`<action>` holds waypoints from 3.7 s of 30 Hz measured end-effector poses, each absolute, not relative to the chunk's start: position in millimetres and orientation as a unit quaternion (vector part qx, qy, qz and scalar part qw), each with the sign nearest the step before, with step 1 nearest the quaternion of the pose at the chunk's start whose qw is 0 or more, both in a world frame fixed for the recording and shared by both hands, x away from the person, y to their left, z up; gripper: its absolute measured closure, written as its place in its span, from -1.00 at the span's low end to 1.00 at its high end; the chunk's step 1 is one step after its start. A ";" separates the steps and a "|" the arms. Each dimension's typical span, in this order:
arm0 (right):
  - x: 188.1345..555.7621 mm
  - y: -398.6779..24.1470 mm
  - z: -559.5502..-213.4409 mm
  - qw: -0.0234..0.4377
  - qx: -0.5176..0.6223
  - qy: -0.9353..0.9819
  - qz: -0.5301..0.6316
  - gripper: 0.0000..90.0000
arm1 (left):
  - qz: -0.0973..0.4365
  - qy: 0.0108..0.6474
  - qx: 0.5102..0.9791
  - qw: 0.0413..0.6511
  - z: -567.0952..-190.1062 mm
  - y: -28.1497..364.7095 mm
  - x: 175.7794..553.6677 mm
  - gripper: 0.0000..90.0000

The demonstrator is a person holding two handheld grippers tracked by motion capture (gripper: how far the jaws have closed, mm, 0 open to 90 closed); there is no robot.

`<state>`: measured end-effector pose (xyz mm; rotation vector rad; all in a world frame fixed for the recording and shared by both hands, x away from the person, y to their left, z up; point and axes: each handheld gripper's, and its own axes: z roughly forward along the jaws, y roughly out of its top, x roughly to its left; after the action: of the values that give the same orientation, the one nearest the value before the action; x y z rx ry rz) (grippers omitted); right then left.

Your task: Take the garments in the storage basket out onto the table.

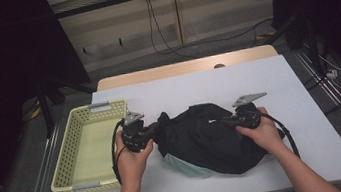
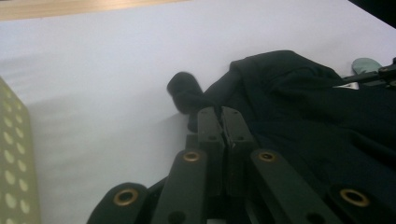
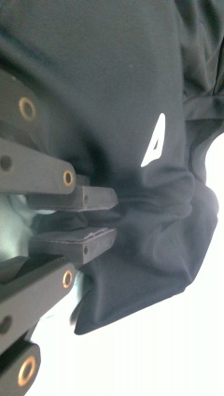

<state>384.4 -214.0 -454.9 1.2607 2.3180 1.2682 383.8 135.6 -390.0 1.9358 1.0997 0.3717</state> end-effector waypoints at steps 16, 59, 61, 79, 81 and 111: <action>328.0 -265.8 -433.7 0.107 0.419 0.801 0.413 0.80 | 0.138 0.418 0.791 0.425 -402.9 108.9 385.8 0.95; 410.8 -251.8 -459.1 0.150 0.462 0.796 0.360 0.11 | 0.139 0.424 0.793 0.414 -410.7 115.3 392.4 0.95; 409.2 -253.8 -458.7 0.144 0.467 0.794 0.363 0.40 | 0.139 0.424 0.793 0.414 -410.5 115.8 392.1 0.95; 387.1 -292.3 -413.0 0.183 0.460 0.736 0.461 0.92 | 0.152 0.415 0.781 0.441 -390.3 120.0 396.0 0.95; 385.4 -295.1 -407.1 0.188 0.460 0.729 0.471 0.92 | 0.156 0.412 0.781 0.442 -384.6 118.7 399.1 0.96; 387.3 -292.3 -372.5 0.238 0.439 0.718 0.485 0.92 | 0.173 0.402 0.778 0.450 -344.5 118.6 418.8 0.96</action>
<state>387.3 -292.3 -372.5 1.2022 1.9668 1.3283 418.8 118.6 -344.5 1.9242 0.9933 0.4273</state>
